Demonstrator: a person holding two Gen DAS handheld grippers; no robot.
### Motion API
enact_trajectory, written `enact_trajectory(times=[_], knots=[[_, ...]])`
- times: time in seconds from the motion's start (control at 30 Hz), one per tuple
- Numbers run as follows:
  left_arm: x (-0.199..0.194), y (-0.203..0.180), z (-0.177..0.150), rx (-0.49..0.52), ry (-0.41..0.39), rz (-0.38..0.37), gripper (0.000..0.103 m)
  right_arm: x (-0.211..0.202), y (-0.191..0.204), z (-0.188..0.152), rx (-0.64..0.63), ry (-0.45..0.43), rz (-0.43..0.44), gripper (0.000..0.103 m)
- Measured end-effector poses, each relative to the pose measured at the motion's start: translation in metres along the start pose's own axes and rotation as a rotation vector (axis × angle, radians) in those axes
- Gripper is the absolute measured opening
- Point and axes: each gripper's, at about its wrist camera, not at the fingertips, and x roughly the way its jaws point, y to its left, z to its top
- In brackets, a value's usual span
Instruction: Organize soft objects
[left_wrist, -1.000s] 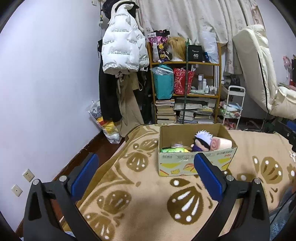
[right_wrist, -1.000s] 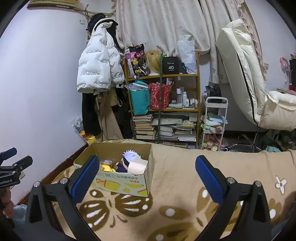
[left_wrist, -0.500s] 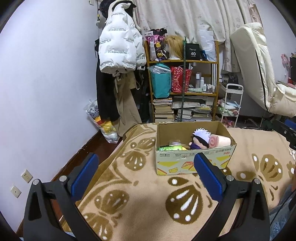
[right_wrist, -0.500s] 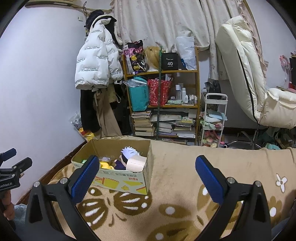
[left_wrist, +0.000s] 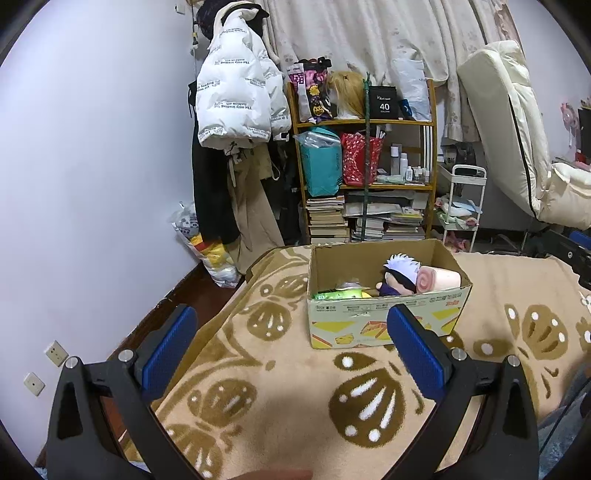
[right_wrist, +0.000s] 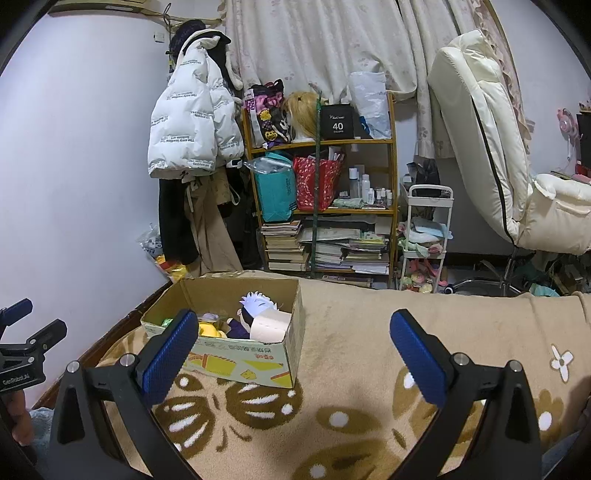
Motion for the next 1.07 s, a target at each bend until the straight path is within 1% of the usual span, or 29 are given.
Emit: enact_trajectory(times=[0.57,0.67,0.87,1.07], knots=[[0.0004,-0.0014,-0.0017,0.007,0.001,-0.001,0.101,0.0034,-0.0016,-0.0071,0.01,0.004,-0.011,0.103],[-0.0003,0.0,-0.0025,-0.003,-0.002,0.016,0.101,0.003,-0.0012,-0.0055,0.011,0.004,-0.012,0.103],[0.0021,0.0068,-0.0026,-0.026,0.011,0.006,0.101,0.0029,-0.0017,-0.005,0.012,0.004,-0.01,0.103],[0.0016,0.0067,-0.0022,-0.024,0.015,0.003,0.101,0.0029,-0.0018,-0.0044,0.012,0.007,-0.01,0.103]])
